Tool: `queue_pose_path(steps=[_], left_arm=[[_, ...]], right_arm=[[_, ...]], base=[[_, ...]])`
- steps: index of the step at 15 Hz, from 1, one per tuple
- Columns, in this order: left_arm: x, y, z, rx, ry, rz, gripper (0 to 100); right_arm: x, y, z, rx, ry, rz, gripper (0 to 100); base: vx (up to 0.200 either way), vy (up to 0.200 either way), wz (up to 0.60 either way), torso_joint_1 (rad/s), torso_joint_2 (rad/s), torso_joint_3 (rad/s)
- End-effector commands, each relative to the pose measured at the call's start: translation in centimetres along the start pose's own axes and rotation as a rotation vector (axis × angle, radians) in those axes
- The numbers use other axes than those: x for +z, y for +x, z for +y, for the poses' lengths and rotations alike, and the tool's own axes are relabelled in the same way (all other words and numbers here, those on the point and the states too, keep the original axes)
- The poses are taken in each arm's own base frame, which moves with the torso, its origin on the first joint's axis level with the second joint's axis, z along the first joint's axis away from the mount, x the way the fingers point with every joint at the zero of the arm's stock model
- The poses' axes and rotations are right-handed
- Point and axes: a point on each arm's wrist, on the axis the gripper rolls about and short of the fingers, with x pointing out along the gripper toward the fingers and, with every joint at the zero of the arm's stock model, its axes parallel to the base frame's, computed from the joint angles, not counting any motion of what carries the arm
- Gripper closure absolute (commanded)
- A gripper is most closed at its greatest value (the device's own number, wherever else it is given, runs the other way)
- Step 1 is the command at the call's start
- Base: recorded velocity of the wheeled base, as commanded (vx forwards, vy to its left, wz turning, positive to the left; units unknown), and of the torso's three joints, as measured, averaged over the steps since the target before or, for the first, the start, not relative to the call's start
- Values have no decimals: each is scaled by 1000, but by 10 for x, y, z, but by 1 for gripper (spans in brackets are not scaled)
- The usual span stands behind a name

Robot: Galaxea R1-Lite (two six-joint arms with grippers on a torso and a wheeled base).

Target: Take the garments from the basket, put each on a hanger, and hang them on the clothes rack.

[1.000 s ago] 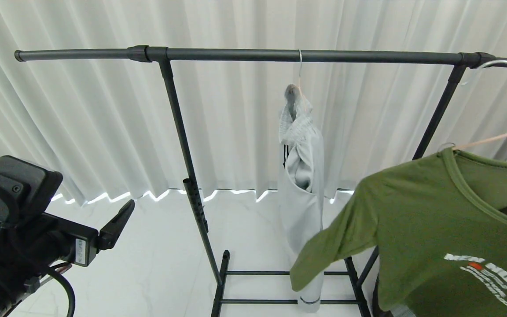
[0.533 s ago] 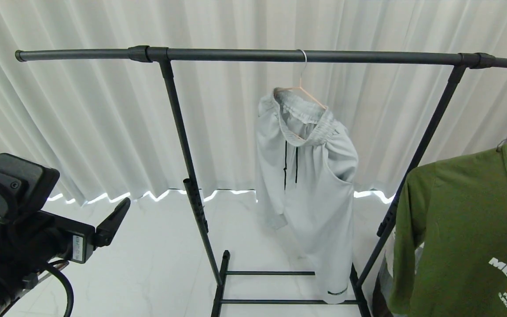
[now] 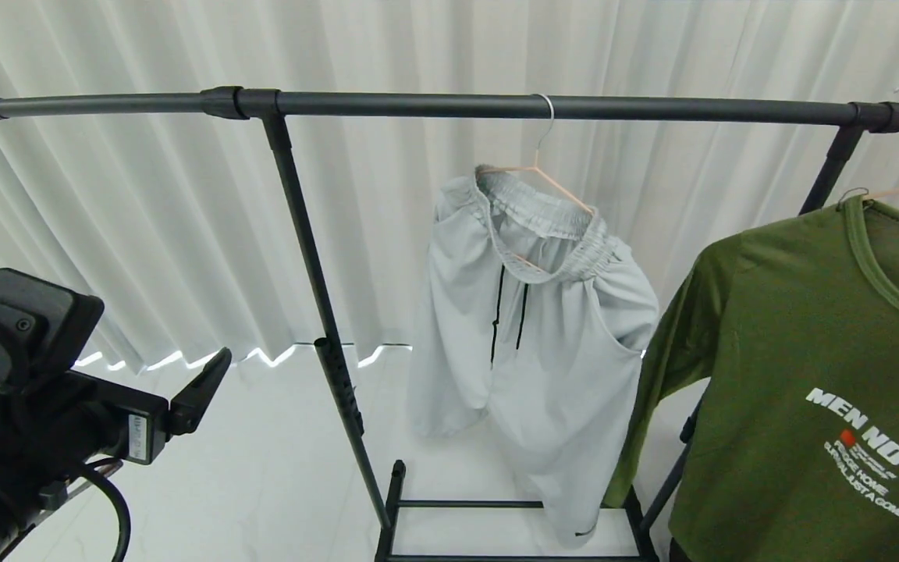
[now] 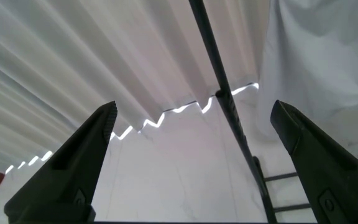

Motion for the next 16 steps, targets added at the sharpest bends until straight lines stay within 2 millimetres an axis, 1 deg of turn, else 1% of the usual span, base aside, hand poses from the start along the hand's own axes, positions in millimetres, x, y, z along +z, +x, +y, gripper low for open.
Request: queue_pose_path(steps=[1, 4, 8, 13, 16], left_arm=[[0, 0, 0, -1, 3, 2, 0], [-2, 0, -1, -6, 5, 4, 0], [-1, -2, -2, -43, 3, -20, 0], [-1, -2, -2, -44, 3, -21, 0], [-1, -3, -2, -44, 3, -21, 0]], right_arm=[[-3, 20, 12, 21, -16, 51, 100], [-3, 31, 16, 18, 2, 51, 100], [-4, 51, 26, 23, 21, 73, 100], [-9, 82, 43, 21, 17, 80, 100], [-12, 91, 49, 24, 10, 89, 100]], base=[[200, 0, 0, 2, 2, 2], [200, 0, 0, 7, 4, 4], [0, 0, 0, 0, 0, 0], [0, 0, 0, 0, 0, 0], [0, 0, 0, 0, 0, 0]])
